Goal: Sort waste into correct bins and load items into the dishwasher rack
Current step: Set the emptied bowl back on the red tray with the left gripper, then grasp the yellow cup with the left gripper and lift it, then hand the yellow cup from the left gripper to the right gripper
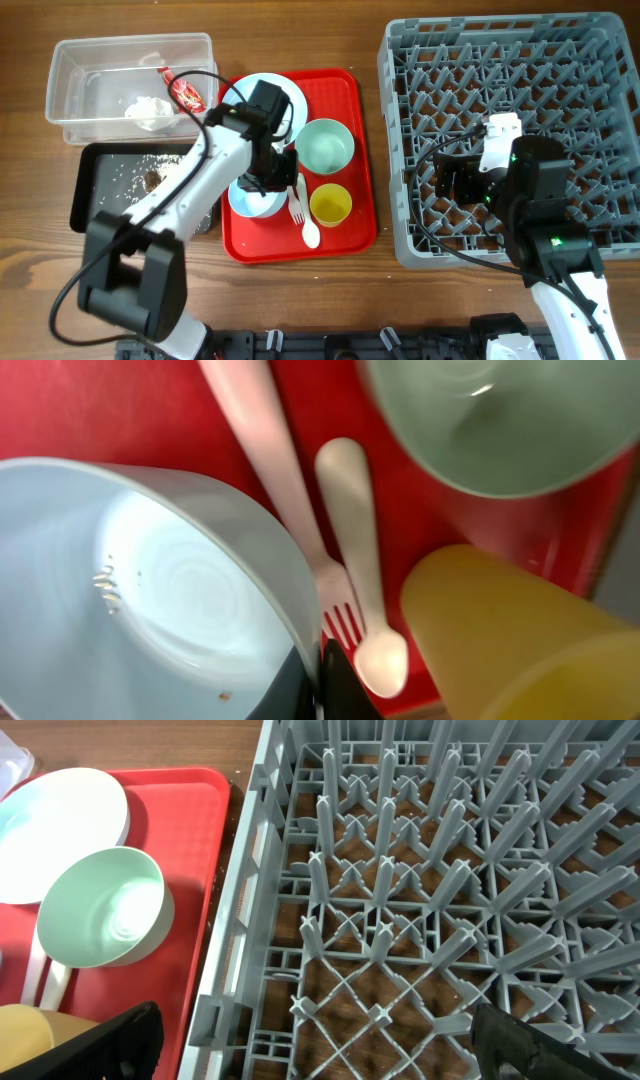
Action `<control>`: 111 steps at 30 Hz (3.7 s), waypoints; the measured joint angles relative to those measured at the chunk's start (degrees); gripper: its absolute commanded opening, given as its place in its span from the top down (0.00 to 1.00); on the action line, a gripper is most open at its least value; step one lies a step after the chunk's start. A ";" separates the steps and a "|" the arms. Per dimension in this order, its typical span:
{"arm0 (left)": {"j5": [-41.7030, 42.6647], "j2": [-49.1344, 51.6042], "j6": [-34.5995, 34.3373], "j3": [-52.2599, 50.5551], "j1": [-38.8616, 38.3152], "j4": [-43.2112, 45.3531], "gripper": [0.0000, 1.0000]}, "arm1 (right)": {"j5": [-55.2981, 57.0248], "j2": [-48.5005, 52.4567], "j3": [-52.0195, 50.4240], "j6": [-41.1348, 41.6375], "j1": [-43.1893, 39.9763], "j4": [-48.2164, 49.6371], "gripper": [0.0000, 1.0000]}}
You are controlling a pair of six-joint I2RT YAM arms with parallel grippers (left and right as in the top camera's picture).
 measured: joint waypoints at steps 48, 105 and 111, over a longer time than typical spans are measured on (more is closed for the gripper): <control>5.73 1.97 -5.01 -1.46 -8.66 6.03 0.96 | 0.22 0.00 0.00 0.00 0.00 -0.90 0.00; 57.20 -4.00 -15.30 1.68 -2.19 31.54 0.96 | -77.99 20.31 0.02 -0.83 -7.02 27.82 0.41; 57.33 -4.00 -15.28 1.68 -2.19 31.71 0.94 | -77.48 20.31 0.02 -0.17 -7.23 27.74 0.43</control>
